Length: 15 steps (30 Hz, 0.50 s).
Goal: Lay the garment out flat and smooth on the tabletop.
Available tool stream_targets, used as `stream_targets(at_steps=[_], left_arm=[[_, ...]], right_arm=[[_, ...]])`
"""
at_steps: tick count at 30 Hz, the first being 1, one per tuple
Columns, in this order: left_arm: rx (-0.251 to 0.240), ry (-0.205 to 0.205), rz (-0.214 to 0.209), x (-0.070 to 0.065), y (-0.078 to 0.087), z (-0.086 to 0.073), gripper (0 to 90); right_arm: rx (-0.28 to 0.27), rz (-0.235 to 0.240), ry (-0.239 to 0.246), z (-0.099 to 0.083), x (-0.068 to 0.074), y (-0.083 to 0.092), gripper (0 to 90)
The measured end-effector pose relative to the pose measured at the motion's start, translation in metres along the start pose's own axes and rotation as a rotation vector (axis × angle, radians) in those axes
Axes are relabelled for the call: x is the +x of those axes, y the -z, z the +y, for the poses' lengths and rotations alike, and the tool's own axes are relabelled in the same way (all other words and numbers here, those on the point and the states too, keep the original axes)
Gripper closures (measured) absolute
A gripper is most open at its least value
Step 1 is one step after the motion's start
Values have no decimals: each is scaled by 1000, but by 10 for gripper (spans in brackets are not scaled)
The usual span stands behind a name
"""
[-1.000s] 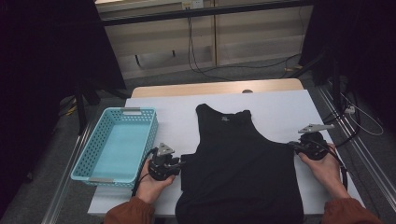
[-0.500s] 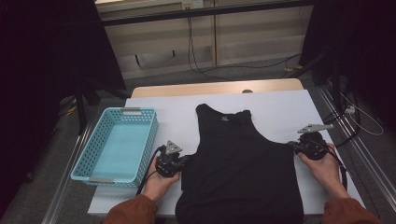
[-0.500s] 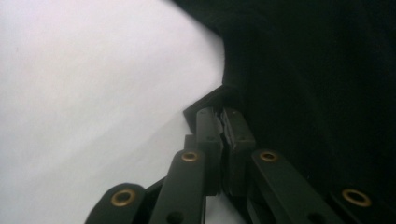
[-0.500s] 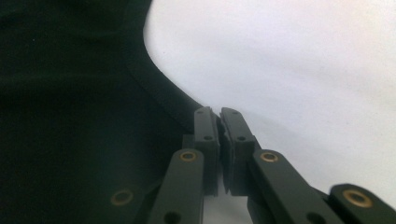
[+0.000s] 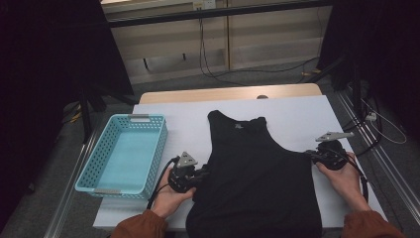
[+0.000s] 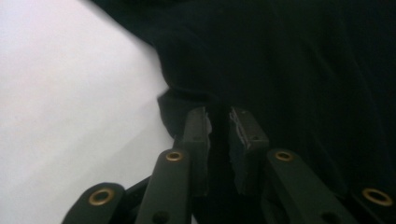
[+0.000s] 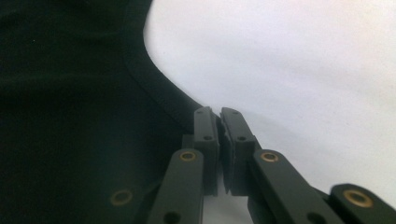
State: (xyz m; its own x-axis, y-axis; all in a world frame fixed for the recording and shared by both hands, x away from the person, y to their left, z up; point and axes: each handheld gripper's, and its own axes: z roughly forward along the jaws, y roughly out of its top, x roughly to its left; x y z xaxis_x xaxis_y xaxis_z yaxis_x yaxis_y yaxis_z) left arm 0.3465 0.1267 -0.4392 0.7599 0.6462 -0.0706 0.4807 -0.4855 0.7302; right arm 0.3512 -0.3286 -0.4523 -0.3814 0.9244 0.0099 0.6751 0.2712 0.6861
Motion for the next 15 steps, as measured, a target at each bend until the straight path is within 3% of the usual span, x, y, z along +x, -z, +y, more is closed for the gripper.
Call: stream_targets(at_steps=[3,15], left_arm=[[-4,18,38,6,1,-1,751],[-36,88,95,20,4,-1,780]], right_arm=[[0,0,1,0,0,0,864],[1,-1,-2,0,0,0,863]])
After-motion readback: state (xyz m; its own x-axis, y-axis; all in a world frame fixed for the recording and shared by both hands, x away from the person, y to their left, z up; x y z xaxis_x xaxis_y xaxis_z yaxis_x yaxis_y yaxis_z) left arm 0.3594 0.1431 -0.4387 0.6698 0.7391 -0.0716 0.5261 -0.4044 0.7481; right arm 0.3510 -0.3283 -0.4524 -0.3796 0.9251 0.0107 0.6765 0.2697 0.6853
